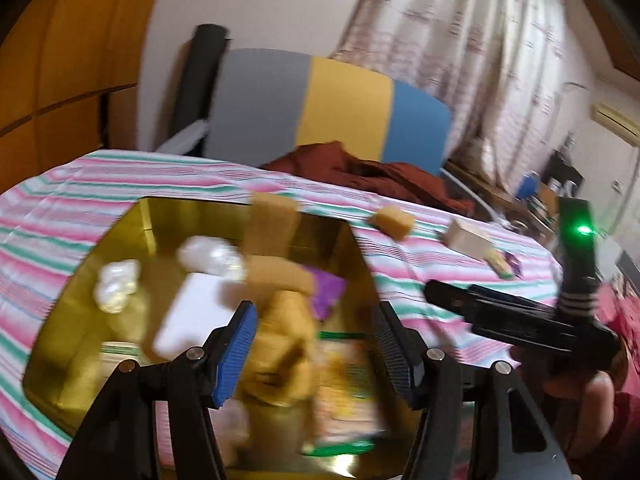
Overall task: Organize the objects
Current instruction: 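Move both tools back toward the remaining items on the cloth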
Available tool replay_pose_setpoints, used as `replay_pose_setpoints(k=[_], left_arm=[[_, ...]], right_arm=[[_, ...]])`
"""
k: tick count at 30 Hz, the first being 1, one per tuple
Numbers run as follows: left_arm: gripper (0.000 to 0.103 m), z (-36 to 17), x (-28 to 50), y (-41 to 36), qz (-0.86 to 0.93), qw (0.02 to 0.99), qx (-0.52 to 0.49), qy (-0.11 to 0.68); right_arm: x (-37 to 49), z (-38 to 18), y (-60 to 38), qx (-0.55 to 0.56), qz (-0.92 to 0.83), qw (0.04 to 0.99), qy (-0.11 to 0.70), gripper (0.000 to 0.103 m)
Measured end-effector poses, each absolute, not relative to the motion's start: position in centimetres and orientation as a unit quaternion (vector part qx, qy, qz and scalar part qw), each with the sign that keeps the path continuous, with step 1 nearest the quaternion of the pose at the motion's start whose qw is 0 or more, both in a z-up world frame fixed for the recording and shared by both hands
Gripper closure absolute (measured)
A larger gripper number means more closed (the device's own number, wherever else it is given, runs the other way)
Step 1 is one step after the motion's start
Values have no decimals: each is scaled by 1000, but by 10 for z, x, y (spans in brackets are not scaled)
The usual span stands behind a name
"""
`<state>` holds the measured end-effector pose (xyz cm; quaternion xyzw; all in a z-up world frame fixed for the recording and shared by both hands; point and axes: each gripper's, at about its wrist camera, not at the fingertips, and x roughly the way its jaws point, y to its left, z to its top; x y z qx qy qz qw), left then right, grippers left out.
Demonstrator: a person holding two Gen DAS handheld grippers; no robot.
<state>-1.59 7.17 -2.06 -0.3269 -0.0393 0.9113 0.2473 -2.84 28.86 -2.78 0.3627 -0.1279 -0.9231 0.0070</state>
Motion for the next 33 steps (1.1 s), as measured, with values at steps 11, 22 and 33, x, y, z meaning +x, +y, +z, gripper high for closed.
replay_pose_setpoints(k=[11,22,33], left_arm=[[41,-23,19,138,886,319,-337,-2],[41,-43,42,209,847,383,-365,46],[40,-69,26,264,831,382,-398,71]], right_arm=[[-1,-43,344,376,-914,-48,-144,8],[28,-60,408,377,-902,-102,-184,8],[56,-68,482,367,-891,-173,-203,8]])
